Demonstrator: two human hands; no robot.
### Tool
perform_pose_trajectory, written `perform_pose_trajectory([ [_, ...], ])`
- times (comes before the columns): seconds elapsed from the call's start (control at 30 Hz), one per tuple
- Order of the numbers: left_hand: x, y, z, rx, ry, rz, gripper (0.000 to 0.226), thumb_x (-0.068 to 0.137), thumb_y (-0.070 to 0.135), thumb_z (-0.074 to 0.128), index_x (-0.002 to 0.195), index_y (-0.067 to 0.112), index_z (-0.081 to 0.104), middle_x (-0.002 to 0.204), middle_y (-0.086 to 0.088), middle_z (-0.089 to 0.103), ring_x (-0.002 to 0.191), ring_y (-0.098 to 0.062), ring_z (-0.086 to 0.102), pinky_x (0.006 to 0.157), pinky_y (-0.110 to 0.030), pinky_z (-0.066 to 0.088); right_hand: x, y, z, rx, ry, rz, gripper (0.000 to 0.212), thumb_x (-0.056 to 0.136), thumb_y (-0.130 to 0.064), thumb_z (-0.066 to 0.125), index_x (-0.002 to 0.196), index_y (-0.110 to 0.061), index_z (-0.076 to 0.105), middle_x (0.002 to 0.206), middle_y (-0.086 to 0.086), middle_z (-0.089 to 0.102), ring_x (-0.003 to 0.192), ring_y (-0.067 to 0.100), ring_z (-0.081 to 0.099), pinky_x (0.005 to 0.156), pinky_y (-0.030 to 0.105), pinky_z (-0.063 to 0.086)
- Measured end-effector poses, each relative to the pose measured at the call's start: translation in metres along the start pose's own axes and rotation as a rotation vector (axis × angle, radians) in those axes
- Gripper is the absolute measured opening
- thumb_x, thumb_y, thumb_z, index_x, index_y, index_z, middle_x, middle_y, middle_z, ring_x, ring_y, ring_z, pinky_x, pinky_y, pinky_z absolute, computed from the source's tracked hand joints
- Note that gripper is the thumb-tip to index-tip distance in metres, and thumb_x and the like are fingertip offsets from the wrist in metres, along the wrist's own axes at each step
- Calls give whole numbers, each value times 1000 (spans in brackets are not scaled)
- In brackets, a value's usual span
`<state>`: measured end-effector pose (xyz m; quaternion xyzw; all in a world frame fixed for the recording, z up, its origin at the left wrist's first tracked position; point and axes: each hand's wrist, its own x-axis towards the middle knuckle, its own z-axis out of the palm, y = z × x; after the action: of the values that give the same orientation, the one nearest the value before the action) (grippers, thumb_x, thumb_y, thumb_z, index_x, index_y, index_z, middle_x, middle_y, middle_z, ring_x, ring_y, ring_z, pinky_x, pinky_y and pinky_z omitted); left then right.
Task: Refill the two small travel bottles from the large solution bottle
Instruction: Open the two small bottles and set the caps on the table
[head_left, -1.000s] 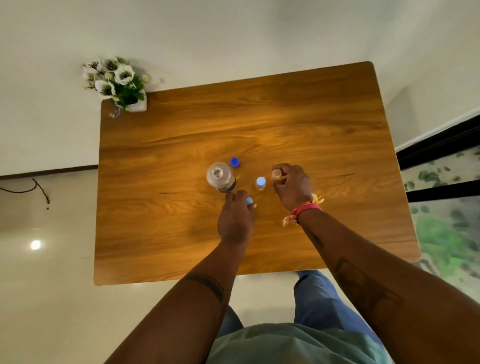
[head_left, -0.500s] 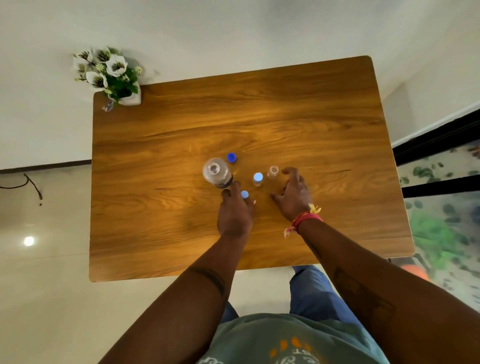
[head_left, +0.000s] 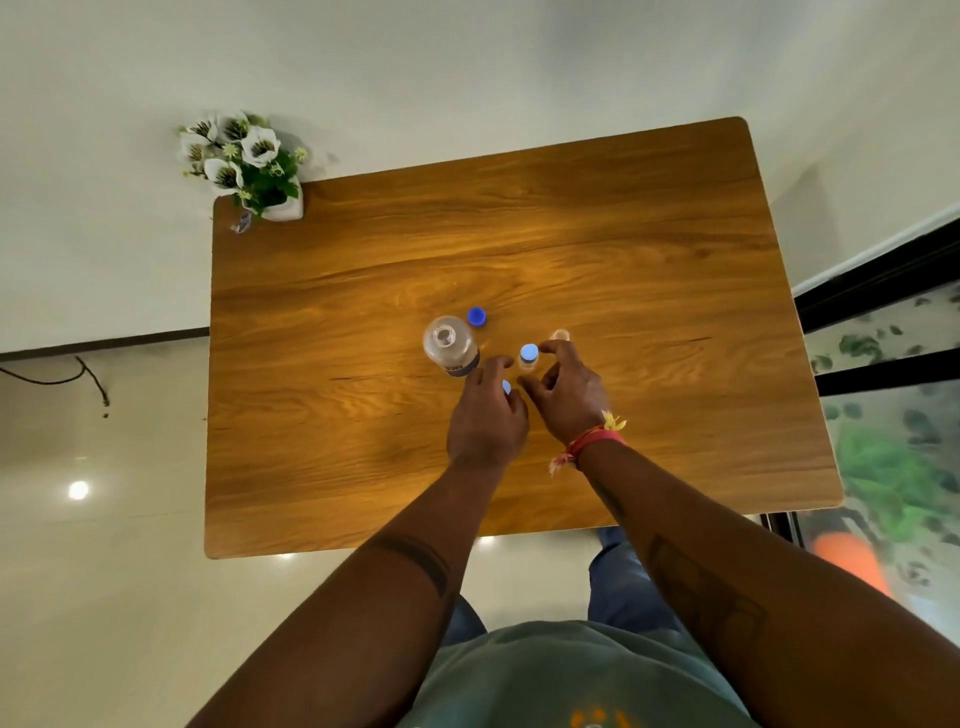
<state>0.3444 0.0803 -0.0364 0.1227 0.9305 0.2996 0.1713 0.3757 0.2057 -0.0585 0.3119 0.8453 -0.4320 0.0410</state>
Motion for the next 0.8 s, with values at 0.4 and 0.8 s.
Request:
perform_pose_trajectory([
  [0.4, 5, -6, -4, -41, -12, 48, 43, 97, 21, 57, 139, 28, 49, 121, -3, 64, 105, -19, 63, 75, -33, 54, -3, 0, 19, 29, 48, 52, 30, 91, -32, 66, 120, -27, 60, 75, -1, 64, 73, 20, 63, 63, 28, 40],
  [0.8, 0, -1, -2, -116, -39, 23, 46, 95, 18, 60, 139, 28, 51, 110, -4, 70, 100, -21, 66, 78, -32, 53, -6, 2, 8, 13, 8, 4, 30, 91, -35, 67, 120, -28, 60, 77, -3, 62, 71, 15, 59, 56, 25, 37],
])
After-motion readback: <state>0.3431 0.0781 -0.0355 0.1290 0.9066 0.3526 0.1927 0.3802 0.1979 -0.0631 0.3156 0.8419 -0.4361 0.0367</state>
